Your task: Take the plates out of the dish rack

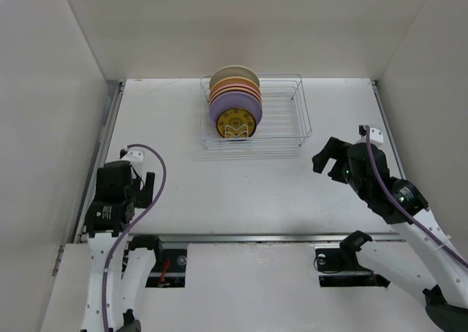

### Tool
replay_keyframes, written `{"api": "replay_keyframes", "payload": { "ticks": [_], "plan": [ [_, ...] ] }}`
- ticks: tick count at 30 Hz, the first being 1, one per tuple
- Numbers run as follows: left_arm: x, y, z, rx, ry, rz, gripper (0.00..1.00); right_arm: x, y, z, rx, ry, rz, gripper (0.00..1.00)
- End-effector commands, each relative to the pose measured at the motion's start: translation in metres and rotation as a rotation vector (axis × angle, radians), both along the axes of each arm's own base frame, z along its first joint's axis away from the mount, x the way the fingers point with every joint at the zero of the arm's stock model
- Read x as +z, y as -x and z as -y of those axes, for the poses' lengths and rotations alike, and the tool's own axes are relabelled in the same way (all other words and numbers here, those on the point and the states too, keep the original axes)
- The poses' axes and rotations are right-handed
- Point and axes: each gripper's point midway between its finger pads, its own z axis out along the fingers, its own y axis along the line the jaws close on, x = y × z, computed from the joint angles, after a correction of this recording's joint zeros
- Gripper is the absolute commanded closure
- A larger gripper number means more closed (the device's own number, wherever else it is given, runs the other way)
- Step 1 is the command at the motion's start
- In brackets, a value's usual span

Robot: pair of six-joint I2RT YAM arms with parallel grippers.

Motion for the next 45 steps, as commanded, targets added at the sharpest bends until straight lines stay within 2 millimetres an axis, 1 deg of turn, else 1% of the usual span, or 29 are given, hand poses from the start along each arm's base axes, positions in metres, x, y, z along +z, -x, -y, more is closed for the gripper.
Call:
{"api": "replay_keyframes", "payload": {
  "ticks": [1,3,4,5,7,8,9,11,12,13,14,15,16,17,18,19,20,21,24,25,26,28,29,32,34,35,36,39,45],
  "plan": [
    [0.020,-0.005,0.005,-0.047,0.008,0.044,0.00,0.012,-0.004,0.000,-0.012,-0.018,0.027,0.00],
    [0.016,-0.005,0.024,-0.221,0.031,-0.018,0.00,0.027,-0.007,-0.004,0.003,-0.032,0.057,0.00],
    [0.021,-0.002,0.030,-0.304,0.028,-0.040,0.00,0.028,-0.011,-0.009,0.015,-0.037,0.053,0.00],
    [0.028,-0.007,0.041,-0.409,0.031,-0.032,0.00,0.031,-0.013,-0.010,0.022,-0.027,0.056,0.00],
    [0.037,-0.017,0.049,-0.479,0.053,-0.068,0.00,0.045,-0.021,-0.020,0.055,-0.040,0.077,0.00],
    [0.063,-0.028,0.052,-0.513,0.041,-0.026,0.00,0.047,-0.023,-0.021,0.067,-0.017,0.078,0.00],
    [0.073,-0.035,0.055,-0.545,0.047,-0.029,0.00,0.052,-0.027,-0.026,0.085,-0.021,0.088,0.00],
    [0.081,-0.068,0.056,-0.566,0.061,-0.097,0.00,0.061,-0.036,-0.036,0.117,-0.018,0.099,0.00],
    [0.118,-0.087,0.058,-0.577,0.047,-0.021,0.00,0.062,-0.040,-0.037,0.122,-0.009,0.103,0.00],
    [0.129,-0.102,0.060,-0.571,0.070,-0.019,0.00,0.065,-0.043,-0.042,0.132,-0.017,0.107,0.00],
    [0.119,-0.131,0.070,-0.578,0.132,-0.102,0.00,0.065,-0.049,-0.049,0.150,-0.020,0.112,0.00],
    [0.161,-0.141,0.079,-0.605,0.142,-0.044,0.00,0.065,-0.052,-0.052,0.165,-0.016,0.117,0.00],
    [0.170,-0.150,0.098,-0.673,0.209,-0.051,0.04,0.060,-0.055,-0.056,0.174,-0.017,0.110,0.00],
    [0.152,-0.176,0.112,-0.707,0.270,-0.142,0.09,0.057,-0.059,-0.058,0.174,-0.018,0.111,0.00],
    [0.156,-0.173,0.135,-0.750,0.318,-0.181,0.14,0.052,-0.062,-0.060,0.174,-0.010,0.095,0.00],
    [0.179,-0.183,0.151,-0.809,0.317,-0.103,0.21,0.047,-0.064,-0.062,0.174,-0.007,0.090,0.00],
    [0.174,-0.191,0.163,-0.839,0.319,-0.120,0.31,0.047,-0.066,-0.058,0.153,0.004,0.094,0.00],
    [0.163,-0.204,0.188,-0.910,0.308,-0.130,0.36,0.041,-0.069,-0.060,0.153,0.011,0.081,0.00],
    [0.134,-0.221,0.221,-0.989,0.290,-0.140,0.44,0.038,-0.076,-0.062,0.144,0.018,0.079,0.00],
    [0.139,-0.236,0.242,-1.038,0.270,-0.054,0.49,0.034,-0.077,-0.063,0.144,0.023,0.070,0.00],
    [0.123,-0.238,0.253,-1.063,0.289,-0.073,0.53,0.034,-0.077,-0.063,0.144,0.023,0.069,0.00],
    [0.116,-0.243,0.276,-1.131,0.293,-0.050,0.59,0.030,-0.082,-0.065,0.144,0.028,0.060,0.00],
    [0.116,-0.252,0.285,-1.147,0.286,-0.014,0.63,0.030,-0.082,-0.065,0.144,0.028,0.060,0.00],
    [0.106,-0.269,0.307,-1.177,0.295,0.021,0.61,0.024,-0.082,-0.064,0.137,0.043,0.042,0.00],
    [0.098,-0.279,0.312,-1.172,0.276,0.027,0.61,0.022,-0.082,-0.062,0.128,0.052,0.036,0.00],
    [0.086,-0.287,0.314,-1.163,0.269,0.016,0.59,0.022,-0.083,-0.059,0.122,0.070,0.031,0.00],
    [0.083,-0.297,0.315,-1.154,0.254,0.034,0.57,0.022,-0.083,-0.059,0.122,0.070,0.031,0.00],
    [0.062,-0.310,0.321,-1.151,0.225,0.017,0.55,0.022,-0.083,-0.053,0.103,0.097,0.027,0.00],
    [0.040,-0.322,0.327,-1.149,0.227,-0.002,0.55,0.027,-0.083,-0.048,0.095,0.125,0.034,0.00]
  ]
}}
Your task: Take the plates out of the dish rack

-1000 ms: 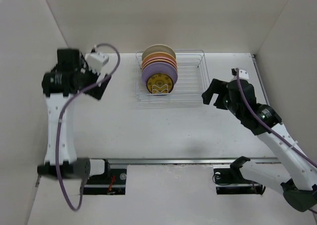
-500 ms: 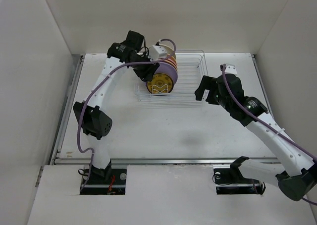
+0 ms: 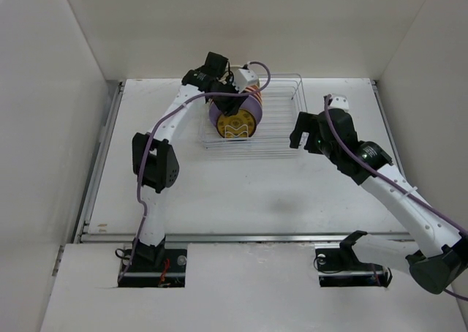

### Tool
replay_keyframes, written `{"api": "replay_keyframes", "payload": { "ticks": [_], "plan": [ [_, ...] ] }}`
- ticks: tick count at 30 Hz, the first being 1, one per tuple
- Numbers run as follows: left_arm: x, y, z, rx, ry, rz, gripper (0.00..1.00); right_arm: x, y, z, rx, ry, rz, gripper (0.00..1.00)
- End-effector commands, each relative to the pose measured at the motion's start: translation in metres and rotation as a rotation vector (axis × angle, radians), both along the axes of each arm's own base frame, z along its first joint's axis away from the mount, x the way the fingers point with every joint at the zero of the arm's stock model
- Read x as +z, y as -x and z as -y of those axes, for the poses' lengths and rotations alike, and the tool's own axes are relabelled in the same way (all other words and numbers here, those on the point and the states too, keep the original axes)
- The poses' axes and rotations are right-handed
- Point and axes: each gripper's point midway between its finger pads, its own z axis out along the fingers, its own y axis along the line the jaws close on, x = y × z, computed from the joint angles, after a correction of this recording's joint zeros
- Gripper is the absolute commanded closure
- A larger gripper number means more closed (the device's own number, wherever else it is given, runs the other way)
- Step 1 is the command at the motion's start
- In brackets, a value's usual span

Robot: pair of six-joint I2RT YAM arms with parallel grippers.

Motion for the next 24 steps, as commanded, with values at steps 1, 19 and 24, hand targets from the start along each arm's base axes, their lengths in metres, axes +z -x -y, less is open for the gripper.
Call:
{"api": "replay_keyframes", "payload": {
  "ticks": [1,19,24],
  "plan": [
    [0.020,-0.009,0.008,-0.024,0.032,0.084,0.55,0.017,-0.004,0.007,-0.020,0.020,0.047,0.00],
    [-0.044,-0.027,0.000,0.085,-0.079,0.010,0.50,0.011,-0.003,0.003,0.016,0.040,0.017,0.00],
    [-0.050,-0.027,-0.002,0.098,-0.091,-0.008,0.69,0.011,-0.003,0.003,0.016,0.040,0.017,0.00]
  ]
}}
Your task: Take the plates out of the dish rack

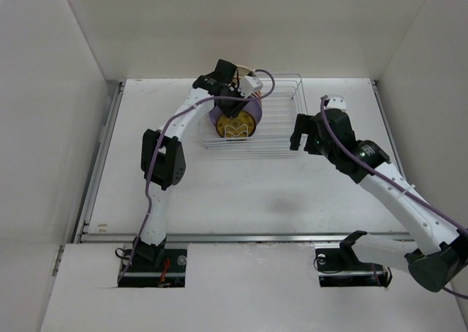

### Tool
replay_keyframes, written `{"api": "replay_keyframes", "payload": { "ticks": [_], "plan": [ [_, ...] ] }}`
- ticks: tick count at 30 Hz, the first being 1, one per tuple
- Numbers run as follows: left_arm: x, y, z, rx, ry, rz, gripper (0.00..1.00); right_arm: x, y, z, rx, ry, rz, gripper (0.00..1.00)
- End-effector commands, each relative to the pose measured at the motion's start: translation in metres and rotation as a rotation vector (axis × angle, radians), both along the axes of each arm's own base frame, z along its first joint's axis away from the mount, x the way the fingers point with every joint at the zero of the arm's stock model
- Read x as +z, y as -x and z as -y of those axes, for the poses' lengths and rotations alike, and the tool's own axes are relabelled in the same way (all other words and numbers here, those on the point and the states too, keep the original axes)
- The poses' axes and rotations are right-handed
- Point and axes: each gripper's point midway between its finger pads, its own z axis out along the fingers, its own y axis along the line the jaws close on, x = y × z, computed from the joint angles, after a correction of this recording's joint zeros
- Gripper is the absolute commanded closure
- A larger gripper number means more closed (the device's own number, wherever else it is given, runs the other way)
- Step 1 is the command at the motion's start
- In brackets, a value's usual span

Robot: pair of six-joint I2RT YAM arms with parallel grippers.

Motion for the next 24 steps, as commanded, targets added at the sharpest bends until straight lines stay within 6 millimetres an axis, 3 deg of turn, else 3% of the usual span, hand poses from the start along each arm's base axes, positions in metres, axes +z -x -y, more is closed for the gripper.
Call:
{"api": "replay_keyframes", "payload": {
  "ticks": [1,2,3,15,19,22,24],
  "plan": [
    [-0.004,-0.011,-0.008,0.049,-0.006,0.013,0.78,0.019,-0.004,-0.001,0.005,-0.015,0.041,0.00],
    [0.001,-0.011,-0.008,0.056,0.002,0.016,0.94,0.019,-0.004,-0.001,0.005,-0.015,0.041,0.00],
    [0.001,-0.010,-0.007,0.072,0.011,0.007,1.00,0.020,-0.001,0.001,0.005,-0.015,0.041,0.00],
    [0.114,0.006,-0.017,0.085,0.109,0.198,1.00,0.018,0.004,0.002,0.014,-0.025,0.045,0.00],
    [0.142,0.008,-0.025,0.089,0.134,0.262,1.00,0.016,0.004,-0.002,0.029,-0.035,0.042,0.00],
    [0.145,0.014,-0.025,0.087,0.144,0.251,1.00,0.019,0.003,-0.003,0.029,-0.046,0.060,0.00],
    [0.159,0.022,-0.026,0.109,0.194,0.223,1.00,0.016,0.001,-0.002,0.020,-0.035,0.054,0.00]
  ]
}}
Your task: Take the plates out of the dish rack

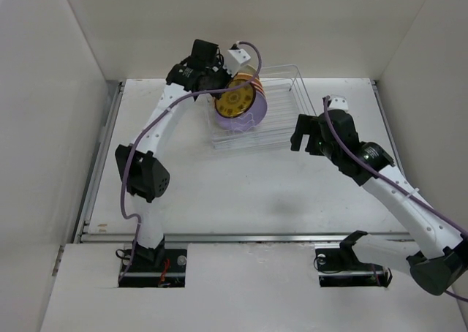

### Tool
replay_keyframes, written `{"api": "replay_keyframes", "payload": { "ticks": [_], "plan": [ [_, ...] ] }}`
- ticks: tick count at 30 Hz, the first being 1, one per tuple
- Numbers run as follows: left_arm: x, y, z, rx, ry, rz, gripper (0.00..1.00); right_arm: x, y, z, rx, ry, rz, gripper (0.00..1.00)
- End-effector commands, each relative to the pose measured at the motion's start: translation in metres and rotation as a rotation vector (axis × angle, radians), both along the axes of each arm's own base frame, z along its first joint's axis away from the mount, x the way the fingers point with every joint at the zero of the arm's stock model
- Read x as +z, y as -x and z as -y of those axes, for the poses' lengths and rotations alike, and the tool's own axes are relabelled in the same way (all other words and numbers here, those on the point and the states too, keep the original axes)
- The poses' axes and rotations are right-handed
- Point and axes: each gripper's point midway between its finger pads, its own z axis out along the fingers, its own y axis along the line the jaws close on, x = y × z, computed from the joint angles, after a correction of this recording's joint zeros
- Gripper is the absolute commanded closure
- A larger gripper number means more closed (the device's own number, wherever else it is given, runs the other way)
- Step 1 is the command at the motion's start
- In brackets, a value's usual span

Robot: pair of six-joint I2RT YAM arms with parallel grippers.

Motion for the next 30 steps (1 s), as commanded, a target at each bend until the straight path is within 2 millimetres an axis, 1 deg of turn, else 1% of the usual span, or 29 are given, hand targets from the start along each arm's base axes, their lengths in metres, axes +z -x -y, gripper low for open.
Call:
{"api": "replay_keyframes", "payload": {
  "ticks": [1,2,3,4,5,6,7,8,9,10,11,12,13,14,15,16,18,19,20,21,22,23,24,25,26,27,28,29,30],
  "plan": [
    [0.045,0.025,0.006,-0.011,0.119,-0.004,1.00,0.020,-0.009,0.002,-0.024,-0.020,0.076,0.00],
    [0.047,0.033,0.001,-0.011,0.129,-0.044,1.00,0.018,-0.017,0.001,-0.048,-0.014,0.065,0.00],
    [0.051,0.043,0.002,-0.036,0.160,-0.076,1.00,0.021,-0.025,0.005,-0.089,-0.013,0.071,0.00],
    [0.052,0.054,0.003,-0.051,0.172,-0.109,1.00,0.038,-0.036,0.018,-0.154,0.006,0.097,0.00],
    [0.049,0.069,-0.003,-0.048,0.176,-0.173,1.00,0.027,-0.050,0.019,-0.192,0.040,0.060,0.00],
    [0.045,0.079,-0.002,-0.067,0.179,-0.220,1.00,0.028,-0.060,0.024,-0.234,0.056,0.052,0.00],
    [0.042,0.095,-0.001,-0.105,0.210,-0.285,1.00,0.028,-0.070,0.029,-0.265,0.077,0.043,0.00],
    [0.036,0.109,0.001,-0.131,0.221,-0.354,1.00,0.044,-0.085,0.040,-0.313,0.074,0.058,0.00],
    [0.015,0.132,-0.004,-0.130,0.212,-0.495,1.00,0.026,-0.103,0.040,-0.329,0.106,0.011,0.00],
    [0.008,0.150,0.000,-0.164,0.241,-0.588,1.00,0.025,-0.114,0.042,-0.341,0.107,-0.001,0.00],
    [-0.003,0.162,0.000,-0.166,0.241,-0.662,1.00,0.039,-0.129,0.051,-0.376,0.091,0.022,0.00],
    [-0.015,0.171,-0.001,-0.163,0.239,-0.726,1.00,0.021,-0.146,0.052,-0.389,0.114,-0.015,0.00],
    [-0.039,0.184,-0.004,-0.139,0.225,-0.830,1.00,0.020,-0.155,0.054,-0.395,0.125,-0.018,0.00],
    [-0.051,0.192,-0.005,-0.124,0.222,-0.886,1.00,0.017,-0.165,0.059,-0.415,0.133,-0.020,0.03],
    [-0.060,0.195,-0.008,-0.102,0.233,-0.931,1.00,0.024,-0.179,0.065,-0.426,0.123,0.002,0.05],
    [-0.080,0.206,-0.014,-0.067,0.243,-1.020,1.00,0.004,-0.190,0.065,-0.414,0.151,-0.038,0.07],
    [-0.091,0.217,-0.015,-0.062,0.297,-1.110,1.00,0.001,-0.212,0.071,-0.406,0.132,-0.025,0.10],
    [-0.093,0.222,-0.018,-0.065,0.309,-1.116,1.00,-0.017,-0.222,0.072,-0.396,0.142,-0.054,0.11],
    [-0.106,0.230,-0.027,-0.046,0.305,-1.151,1.00,-0.023,-0.229,0.075,-0.383,0.150,-0.062,0.15],
    [-0.111,0.235,-0.030,-0.045,0.289,-1.149,1.00,-0.029,-0.236,0.082,-0.380,0.148,-0.068,0.15],
    [-0.113,0.237,-0.037,-0.029,0.285,-1.128,1.00,-0.034,-0.243,0.072,-0.334,0.129,-0.066,0.16],
    [-0.125,0.238,-0.044,0.007,0.281,-1.130,1.00,-0.047,-0.250,0.077,-0.319,0.145,-0.079,0.16],
    [-0.136,0.236,-0.051,0.043,0.238,-1.109,1.00,-0.051,-0.254,0.074,-0.303,0.147,-0.076,0.17],
    [-0.140,0.236,-0.053,0.091,0.230,-1.108,1.00,-0.051,-0.261,0.078,-0.307,0.148,-0.058,0.17],
    [-0.148,0.233,-0.058,0.125,0.224,-1.102,1.00,-0.066,-0.264,0.076,-0.294,0.149,-0.084,0.18],
    [-0.161,0.230,-0.064,0.161,0.215,-1.090,1.00,-0.071,-0.266,0.074,-0.280,0.155,-0.089,0.20],
    [-0.166,0.229,-0.065,0.176,0.212,-1.088,1.00,-0.082,-0.266,0.077,-0.276,0.154,-0.112,0.22],
    [-0.172,0.227,-0.069,0.203,0.213,-1.085,1.00,-0.086,-0.268,0.072,-0.254,0.137,-0.115,0.23],
    [-0.181,0.226,-0.073,0.238,0.215,-1.084,1.00,-0.098,-0.267,0.072,-0.253,0.145,-0.138,0.26]
  ]
}}
